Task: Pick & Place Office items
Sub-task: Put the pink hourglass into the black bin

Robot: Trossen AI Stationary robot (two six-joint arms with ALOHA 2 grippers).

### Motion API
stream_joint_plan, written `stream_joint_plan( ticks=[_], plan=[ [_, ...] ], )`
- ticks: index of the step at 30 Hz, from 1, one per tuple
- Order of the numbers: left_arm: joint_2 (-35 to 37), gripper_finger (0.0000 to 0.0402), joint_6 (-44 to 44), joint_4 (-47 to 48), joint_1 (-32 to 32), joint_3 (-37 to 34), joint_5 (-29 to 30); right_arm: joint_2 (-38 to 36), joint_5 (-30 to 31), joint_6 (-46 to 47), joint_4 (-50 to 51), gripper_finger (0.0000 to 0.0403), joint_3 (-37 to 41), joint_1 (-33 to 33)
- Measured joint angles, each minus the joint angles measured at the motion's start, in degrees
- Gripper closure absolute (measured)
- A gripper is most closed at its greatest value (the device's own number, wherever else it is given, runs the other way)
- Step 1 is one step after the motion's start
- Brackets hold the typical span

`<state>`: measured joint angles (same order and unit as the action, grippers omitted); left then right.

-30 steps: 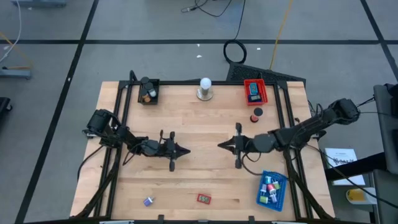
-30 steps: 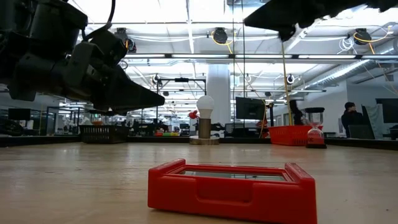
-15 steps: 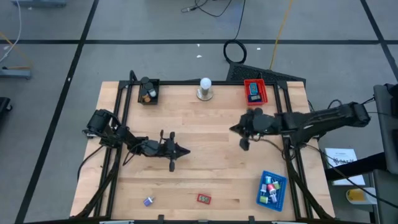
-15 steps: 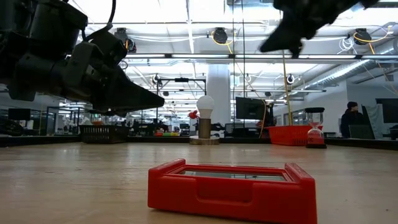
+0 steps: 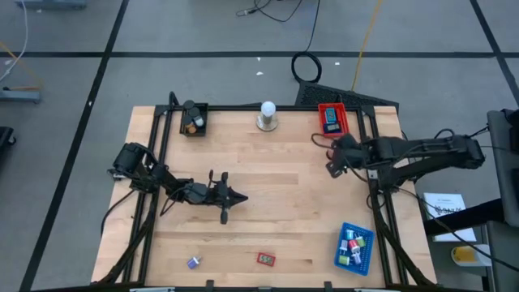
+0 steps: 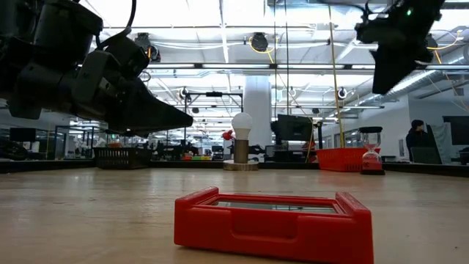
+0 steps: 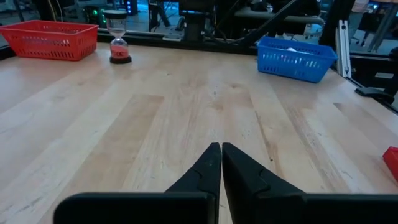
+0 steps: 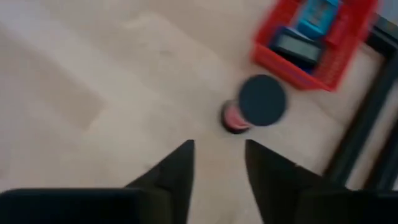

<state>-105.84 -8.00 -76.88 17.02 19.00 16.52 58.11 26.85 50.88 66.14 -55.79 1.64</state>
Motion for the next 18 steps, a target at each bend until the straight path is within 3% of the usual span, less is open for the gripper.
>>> stream_joint_plan(
  ticks=[5, 10, 18],
  plan=[
    [0.0, 0.0398, 0.03, 0.0, 0.0, 0.0, -0.01, 0.02, 1.66, 3.97, -0.15, 0.0188, 4.07, -5.35],
    [0.0, 0.0383, -0.03, -0.01, 0.0, 0.01, -0.01, -0.38, 0.94, 1.85, -4.83, 0.0116, 8.53, -11.55],
    [0.0, 0.0398, 0.12, -0.03, 0.0, 0.0, -0.03, -0.42, -1.6, -6.58, -17.26, 0.0086, 14.55, -18.15]
  ],
)
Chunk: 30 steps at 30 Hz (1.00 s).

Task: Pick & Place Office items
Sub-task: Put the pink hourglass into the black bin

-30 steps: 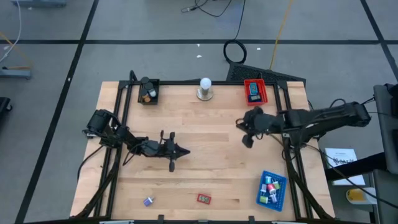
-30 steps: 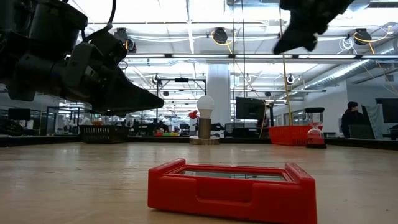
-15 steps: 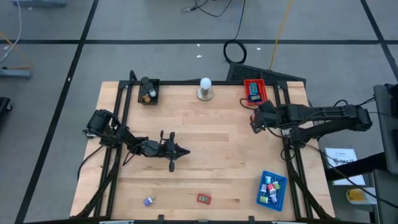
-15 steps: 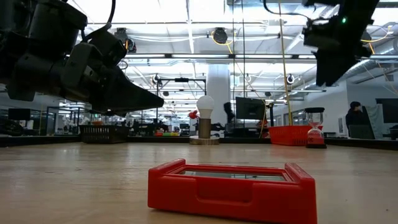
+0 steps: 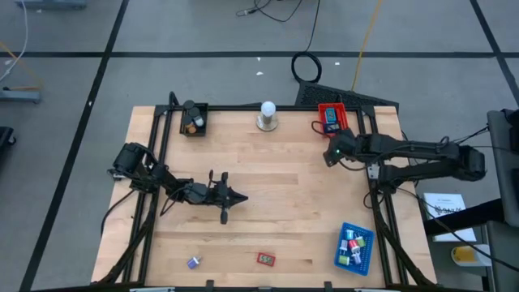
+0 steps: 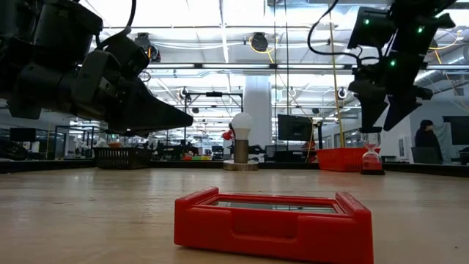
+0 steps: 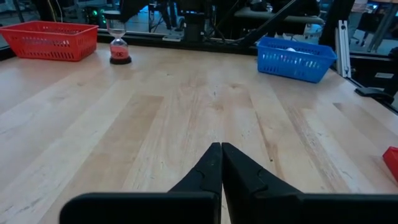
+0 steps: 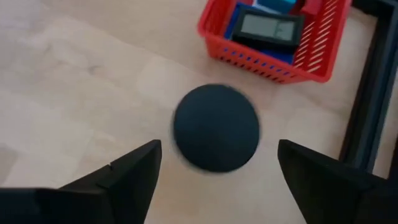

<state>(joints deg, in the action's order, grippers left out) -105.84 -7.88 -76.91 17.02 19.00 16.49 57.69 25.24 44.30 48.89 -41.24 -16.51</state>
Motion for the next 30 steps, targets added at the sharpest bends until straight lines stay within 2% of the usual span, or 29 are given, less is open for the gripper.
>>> stream_joint_plan(
  ticks=[6, 10, 15, 20, 26, 30],
  plan=[
    [0.0, 0.038, 0.0, -0.01, 0.0, 0.0, 0.02, -0.02, 0.09, -2.29, -7.96, 0.0096, 4.65, -3.21],
    [0.0, 0.0388, 0.0, 0.01, 0.0, 0.0, 0.02, -0.02, -0.08, -3.42, -13.74, 0.0119, 8.18, -4.52],
    [0.0, 0.0395, -0.01, -0.01, 0.0, 0.0, 0.22, -0.02, -0.03, -3.22, -17.9, 0.0174, 11.15, -4.92],
    [0.1, 0.0387, -1.42, -0.4, 0.0, -0.64, 5.3, -0.02, 0.01, -4.1, -19.4, 0.0244, 11.44, -4.77],
    [4.56, 0.0395, -3.27, -3.89, 0.04, -6.75, 8.5, -0.04, -0.76, -4.95, -22.03, 0.0246, 10.37, -2.11],
    [9.11, 0.0395, -4.33, -6.7, 0.75, -11.31, 12.17, 0.33, -3.03, -6.0, -30.87, 0.0246, 9.34, 2.17]
  ],
)
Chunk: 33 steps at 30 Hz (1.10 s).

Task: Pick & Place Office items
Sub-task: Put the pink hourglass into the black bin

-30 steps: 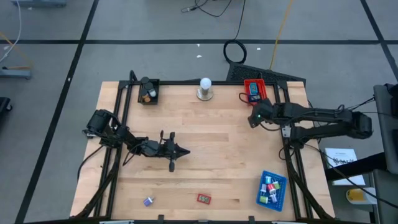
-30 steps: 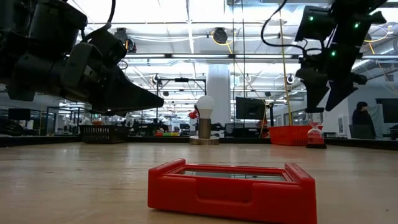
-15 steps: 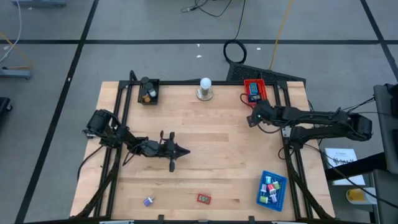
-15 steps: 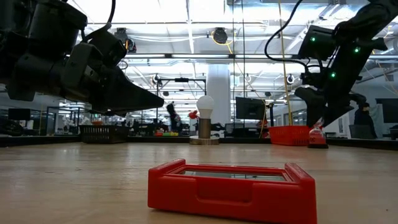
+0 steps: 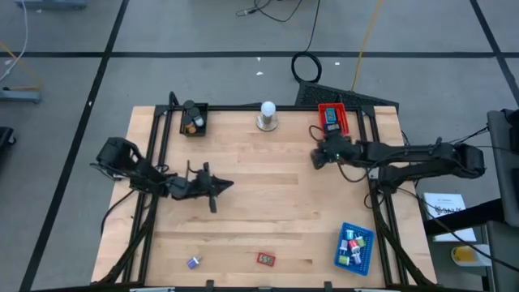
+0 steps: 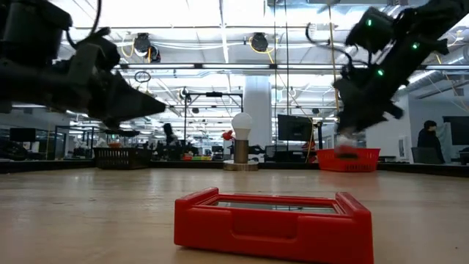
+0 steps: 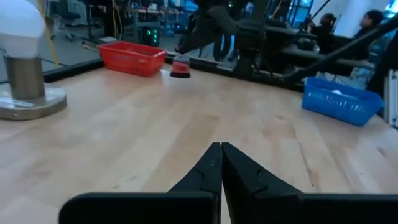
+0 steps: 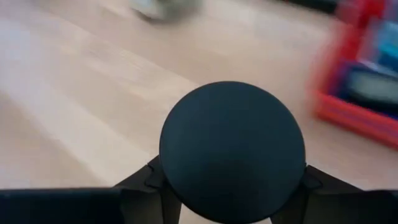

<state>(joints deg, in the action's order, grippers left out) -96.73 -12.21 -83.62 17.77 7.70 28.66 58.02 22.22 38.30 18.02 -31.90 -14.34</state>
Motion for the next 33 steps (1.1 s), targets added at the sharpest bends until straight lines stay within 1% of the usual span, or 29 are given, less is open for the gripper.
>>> stream_joint_plan(
  ticks=[2, 4, 6, 8, 12, 16, 20, 24, 27, 33],
  plan=[
    [1.79, 0.0398, 0.04, -0.14, 0.2, -1.28, 0.38, 1.71, -0.02, -0.78, -7.65, 0.0246, -0.09, 2.48],
    [3.02, 0.0395, 0.64, -0.09, 0.27, -1.91, 0.76, 5.02, -0.52, -1.98, -16.44, 0.0246, -0.26, 4.37],
    [3.62, 0.0391, 1.79, -0.11, 0.27, -2.03, 1.92, 9.94, -2.97, -2.58, -23.63, 0.0246, -0.65, 5.54],
    [3.94, 0.0393, 3.29, -0.17, 0.27, -2.03, 3.07, 16.63, -5.23, -3.21, -28.05, 0.0246, -3.16, 6.45],
    [4.2, 0.0397, 4.64, -0.5, -0.13, -2.03, 3.29, 29.2, -7.9, -8.23, -28.24, 0.0246, -13.47, 8.19],
    [4.2, 0.0387, 4.6, -0.48, -0.38, -2.03, 3.48, 37.56, -12.29, -14.77, -28.53, 0.0246, -24.38, 8.93],
    [4.2, 0.0397, 4.32, 0.42, -0.07, -2.03, 3.39, 43.61, -15.94, -18.51, -27.67, 0.0246, -31.48, 8.69],
    [4.2, 0.0391, 3.94, 0.35, 0.83, -2.03, 3.32, 48.22, -16.91, -21.06, -24.59, 0.0246, -35.7, 8.72],
    [4.2, 0.0387, 3.9, 0.31, 1.51, -2.02, 3.41, 50.4, -18.01, -21.66, -23.53, 0.0246, -36.27, 8.76],
    [4.2, 0.0396, 4.0, -0.02, 2.28, -1.98, 3.41, 50.94, -17.9, -21.66, -23.76, 0.0243, -36.31, 8.71]
  ],
)
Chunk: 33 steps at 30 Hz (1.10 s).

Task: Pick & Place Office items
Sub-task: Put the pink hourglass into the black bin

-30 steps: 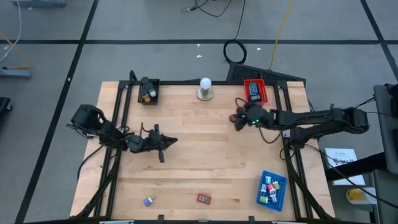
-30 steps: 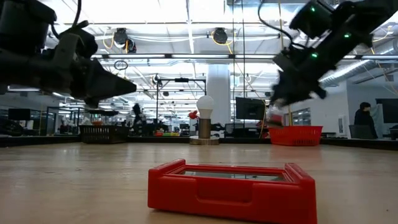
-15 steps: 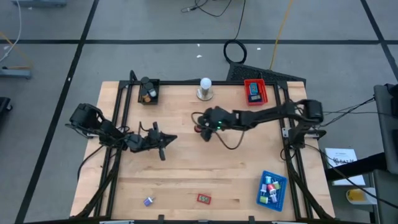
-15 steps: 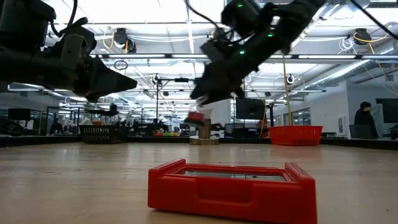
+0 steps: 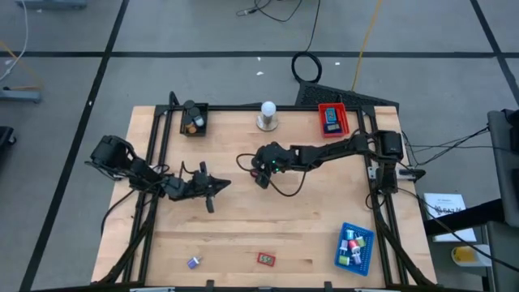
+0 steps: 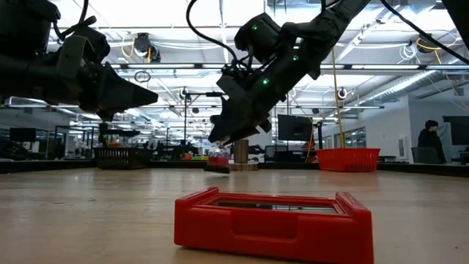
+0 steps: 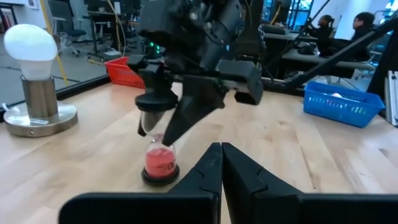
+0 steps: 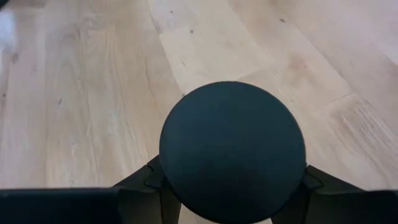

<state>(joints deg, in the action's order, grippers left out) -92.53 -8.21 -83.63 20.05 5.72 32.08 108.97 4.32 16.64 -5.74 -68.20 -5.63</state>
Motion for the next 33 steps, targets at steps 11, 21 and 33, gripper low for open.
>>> stream_joint_plan(
  ticks=[11, 21, 33],
  plan=[
    [0.0, 0.0396, -0.76, -0.09, -0.04, 0.0, 0.02, -0.04, 3.19, -1.34, -0.43, 0.014, 0.02, 0.02],
    [0.0, 0.0373, -0.98, -0.13, -0.04, 0.02, -1.12, -7.69, 3.34, -4.28, 0.43, 0.0092, 0.11, 0.16],
    [0.0, 0.0371, -5.44, -0.21, -0.61, 3.54, -3.64, -26.31, 3.84, -14.36, 3.23, 0.0176, 9.94, 4.15]
  ],
)
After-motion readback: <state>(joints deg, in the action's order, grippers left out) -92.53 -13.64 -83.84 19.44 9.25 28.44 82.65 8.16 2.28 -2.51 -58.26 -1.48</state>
